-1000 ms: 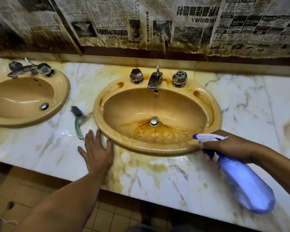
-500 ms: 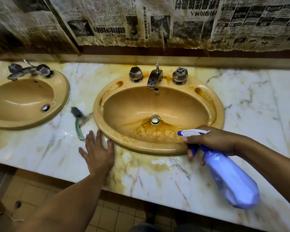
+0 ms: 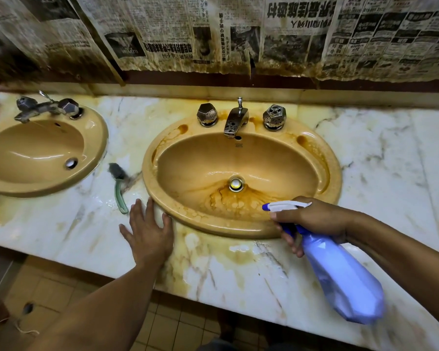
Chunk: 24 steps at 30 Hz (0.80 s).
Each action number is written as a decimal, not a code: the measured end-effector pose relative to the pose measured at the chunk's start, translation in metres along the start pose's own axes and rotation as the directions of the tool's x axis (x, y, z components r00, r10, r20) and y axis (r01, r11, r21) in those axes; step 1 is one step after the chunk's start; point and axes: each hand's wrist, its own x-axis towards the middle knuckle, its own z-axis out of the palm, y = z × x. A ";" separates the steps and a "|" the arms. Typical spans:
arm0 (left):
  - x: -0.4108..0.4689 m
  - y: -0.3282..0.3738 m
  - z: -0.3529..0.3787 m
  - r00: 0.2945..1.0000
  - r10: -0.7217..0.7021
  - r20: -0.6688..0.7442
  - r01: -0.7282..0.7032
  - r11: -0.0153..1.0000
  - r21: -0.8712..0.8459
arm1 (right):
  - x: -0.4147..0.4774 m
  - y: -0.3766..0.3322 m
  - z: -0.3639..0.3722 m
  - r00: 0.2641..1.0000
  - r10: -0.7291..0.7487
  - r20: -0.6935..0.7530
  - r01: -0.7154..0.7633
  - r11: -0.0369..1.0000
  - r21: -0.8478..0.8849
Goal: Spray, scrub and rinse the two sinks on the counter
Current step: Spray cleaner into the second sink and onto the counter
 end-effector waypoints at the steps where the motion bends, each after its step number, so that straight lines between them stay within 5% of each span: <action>1: 0.000 0.000 0.000 1.000 0.000 -0.002 0.000 1.000 0.000 | 0.000 0.001 0.001 1.000 0.015 -0.001 -0.015 1.000 -0.008; 12: 0.001 -0.001 0.002 1.000 0.006 -0.012 -0.006 1.000 0.014 | -0.017 0.004 -0.014 0.987 0.129 0.091 -0.130 0.991 0.008; 20: 0.002 -0.001 0.002 1.000 0.004 -0.009 -0.004 1.000 0.007 | -0.020 0.019 -0.033 0.981 0.148 -0.122 -0.153 0.988 -0.025; 24: 0.001 -0.001 0.001 1.000 0.004 -0.011 -0.004 1.000 0.006 | -0.029 0.016 -0.044 0.983 0.147 -0.109 -0.147 0.989 0.012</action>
